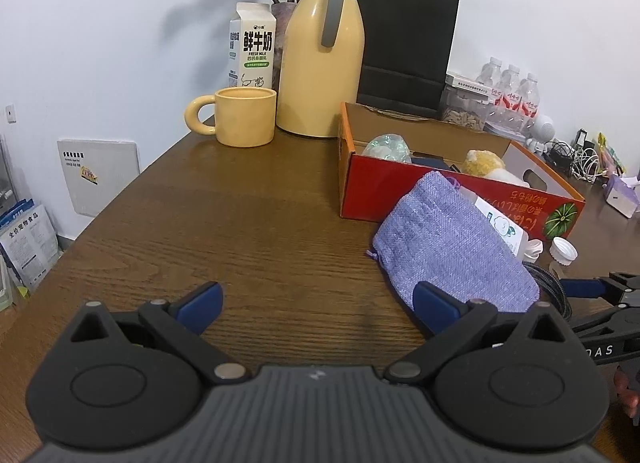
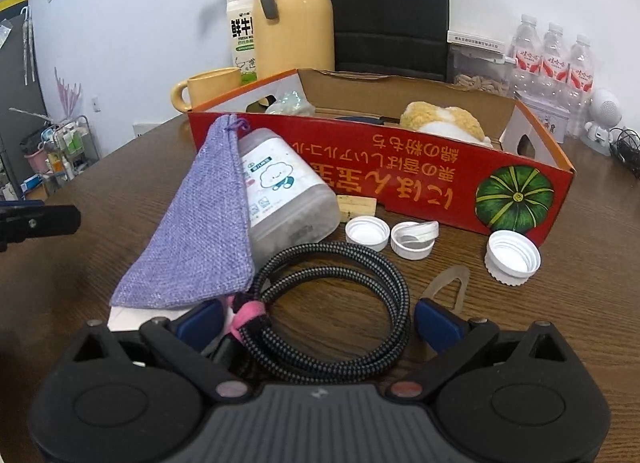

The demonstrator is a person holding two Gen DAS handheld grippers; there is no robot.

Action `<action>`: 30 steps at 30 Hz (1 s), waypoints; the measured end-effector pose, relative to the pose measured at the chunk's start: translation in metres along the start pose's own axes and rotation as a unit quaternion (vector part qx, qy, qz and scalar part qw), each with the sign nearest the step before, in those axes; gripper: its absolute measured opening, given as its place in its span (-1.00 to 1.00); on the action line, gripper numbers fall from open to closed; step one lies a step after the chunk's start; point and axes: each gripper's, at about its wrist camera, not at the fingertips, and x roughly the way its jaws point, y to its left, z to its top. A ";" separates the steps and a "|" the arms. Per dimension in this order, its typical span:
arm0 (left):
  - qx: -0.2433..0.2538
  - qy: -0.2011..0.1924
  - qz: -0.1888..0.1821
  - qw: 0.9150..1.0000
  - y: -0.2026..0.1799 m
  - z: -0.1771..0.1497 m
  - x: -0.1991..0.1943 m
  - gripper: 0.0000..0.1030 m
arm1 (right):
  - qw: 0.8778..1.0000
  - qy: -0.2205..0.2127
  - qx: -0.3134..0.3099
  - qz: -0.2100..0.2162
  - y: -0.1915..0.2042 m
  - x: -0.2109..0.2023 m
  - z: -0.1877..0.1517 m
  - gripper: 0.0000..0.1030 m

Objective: Organize objects
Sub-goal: 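Grasp the purple drawstring bag with the left tool while the right tool grasps the black braided cable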

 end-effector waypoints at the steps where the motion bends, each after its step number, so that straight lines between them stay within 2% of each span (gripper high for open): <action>1: 0.000 0.001 0.000 1.000 0.000 0.000 0.000 1.00 | 1.000 -0.001 0.000 0.000 0.000 0.000 0.000 0.98; 2: 0.000 0.001 0.000 1.000 -0.001 0.000 0.001 1.00 | 1.000 -0.003 0.001 0.002 -0.001 -0.001 -0.001 0.98; 5: 0.000 0.003 0.000 1.000 -0.002 -0.001 0.002 1.00 | 1.000 -0.015 -0.002 0.006 0.000 -0.003 -0.002 0.83; 10: 0.002 0.002 0.002 1.000 -0.003 -0.001 0.002 1.00 | 1.000 -0.030 -0.010 0.001 0.003 -0.008 -0.004 0.78; 17: 0.005 0.003 0.004 1.000 -0.007 0.000 0.004 1.00 | 0.996 -0.079 -0.025 -0.027 0.007 -0.027 -0.009 0.77; 23: 0.017 0.009 -0.006 1.000 -0.019 0.001 0.007 1.00 | 0.988 -0.135 -0.012 -0.078 0.000 -0.048 -0.016 0.77; 30: 0.039 0.028 -0.040 0.998 -0.047 -0.001 0.019 1.00 | 0.983 -0.149 0.011 -0.104 -0.017 -0.053 -0.016 0.77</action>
